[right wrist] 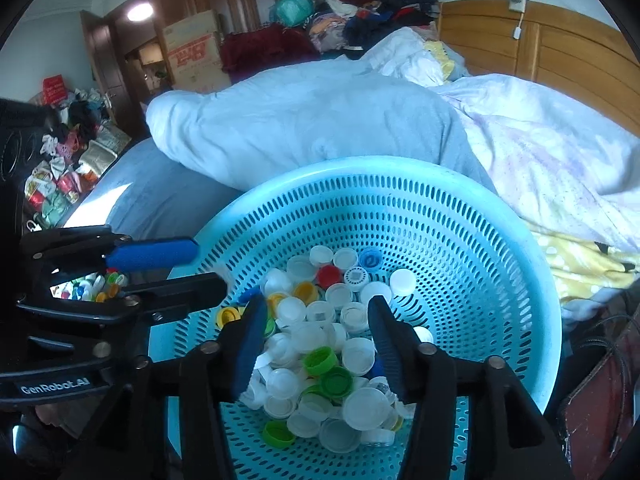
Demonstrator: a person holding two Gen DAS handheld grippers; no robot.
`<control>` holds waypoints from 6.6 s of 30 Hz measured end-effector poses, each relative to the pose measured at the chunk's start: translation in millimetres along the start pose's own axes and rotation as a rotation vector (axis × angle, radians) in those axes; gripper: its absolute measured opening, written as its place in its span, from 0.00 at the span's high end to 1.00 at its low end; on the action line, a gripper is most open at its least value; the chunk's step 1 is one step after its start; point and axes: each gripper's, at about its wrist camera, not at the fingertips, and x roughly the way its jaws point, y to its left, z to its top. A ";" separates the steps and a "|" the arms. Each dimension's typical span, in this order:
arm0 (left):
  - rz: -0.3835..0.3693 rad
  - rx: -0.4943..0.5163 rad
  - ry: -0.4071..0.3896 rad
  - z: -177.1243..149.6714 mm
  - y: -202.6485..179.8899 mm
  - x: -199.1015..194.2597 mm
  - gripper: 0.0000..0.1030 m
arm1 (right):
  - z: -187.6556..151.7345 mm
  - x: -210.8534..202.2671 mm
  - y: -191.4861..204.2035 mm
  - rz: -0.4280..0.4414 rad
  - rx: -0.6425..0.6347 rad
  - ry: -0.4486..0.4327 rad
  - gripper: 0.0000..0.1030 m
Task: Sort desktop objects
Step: 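Open both tools to drop the caps into the basket, then grasp a white cap with the left tool while the right tool grasps a green cap, then carry both held caps toward the blue basket, then lower both held caps into the blue basket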
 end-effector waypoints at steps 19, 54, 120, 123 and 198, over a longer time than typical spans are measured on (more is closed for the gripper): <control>0.547 -0.756 -0.050 -330.9 314.5 -202.1 0.27 | -28.5 6.3 127.8 0.142 -0.145 0.004 0.19; 0.786 -0.907 -0.209 -431.7 364.7 -251.9 0.76 | -129.3 163.0 540.6 0.653 -0.674 0.340 0.51; 0.398 -0.151 -0.205 -107.8 64.7 -119.3 0.76 | -4.3 -41.9 87.6 0.096 -0.104 -0.108 0.68; 0.372 -0.142 -0.198 -93.1 55.3 -108.9 0.76 | -2.8 -44.1 75.7 0.076 -0.091 -0.110 0.68; 0.060 0.041 -0.003 -38.3 -15.6 3.3 0.76 | -16.2 -3.0 7.7 0.048 0.015 -0.025 0.68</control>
